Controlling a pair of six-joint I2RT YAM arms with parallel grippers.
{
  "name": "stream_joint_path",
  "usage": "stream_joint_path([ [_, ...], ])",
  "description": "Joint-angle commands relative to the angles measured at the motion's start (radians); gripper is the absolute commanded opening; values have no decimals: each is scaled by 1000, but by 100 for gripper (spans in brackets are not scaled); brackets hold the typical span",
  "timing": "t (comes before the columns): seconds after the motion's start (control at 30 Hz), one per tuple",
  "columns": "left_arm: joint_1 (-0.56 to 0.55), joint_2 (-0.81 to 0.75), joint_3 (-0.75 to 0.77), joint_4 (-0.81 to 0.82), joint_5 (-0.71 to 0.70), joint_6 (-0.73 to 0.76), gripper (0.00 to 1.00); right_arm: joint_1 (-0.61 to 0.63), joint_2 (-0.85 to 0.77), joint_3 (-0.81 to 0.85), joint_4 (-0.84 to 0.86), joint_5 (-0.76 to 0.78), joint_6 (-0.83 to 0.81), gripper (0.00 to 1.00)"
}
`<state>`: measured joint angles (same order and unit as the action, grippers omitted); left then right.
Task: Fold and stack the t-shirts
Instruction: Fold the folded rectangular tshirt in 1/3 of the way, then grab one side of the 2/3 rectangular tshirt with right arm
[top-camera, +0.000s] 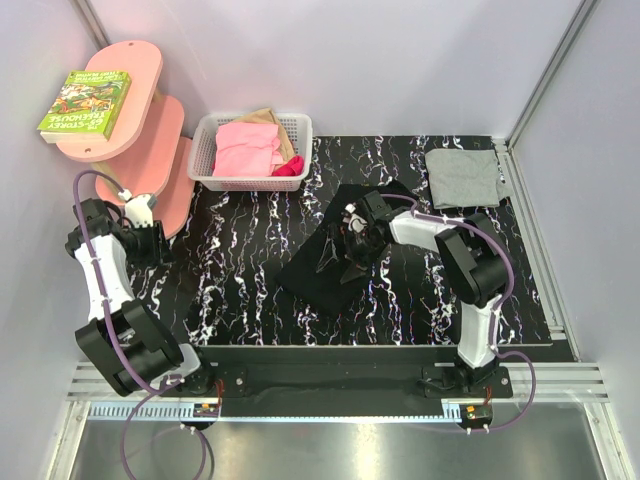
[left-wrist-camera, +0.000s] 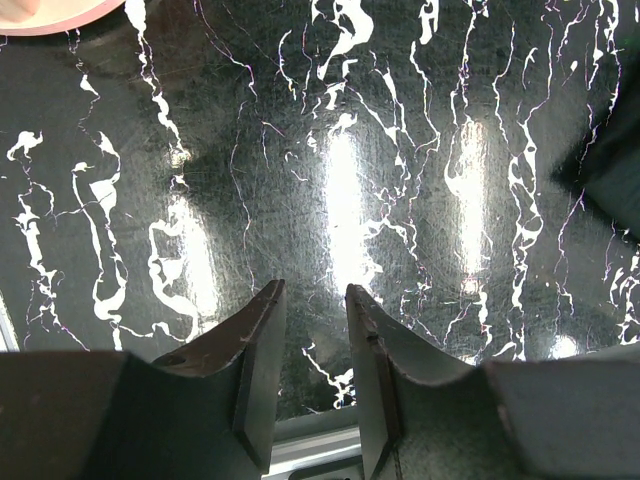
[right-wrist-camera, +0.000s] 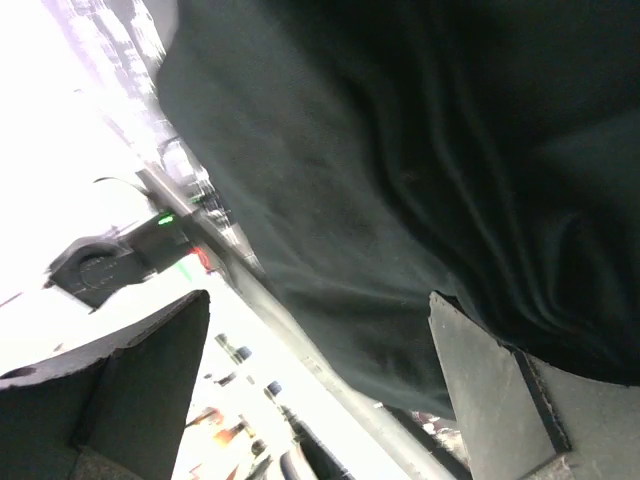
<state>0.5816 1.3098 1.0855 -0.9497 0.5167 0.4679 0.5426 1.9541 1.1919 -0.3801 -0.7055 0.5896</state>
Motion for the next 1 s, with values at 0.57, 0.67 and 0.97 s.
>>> stream_joint_path([
  [0.57,4,-23,40,9,-6,0,35,402,-181,311,-479,866,-313,100],
  [0.67,6,-15,47,6,2,-11,36,578,-92,298,-500,1166,-349,100],
  [0.97,9,-7,45,-3,12,-17,36,714,92,305,-471,1434,-336,100],
])
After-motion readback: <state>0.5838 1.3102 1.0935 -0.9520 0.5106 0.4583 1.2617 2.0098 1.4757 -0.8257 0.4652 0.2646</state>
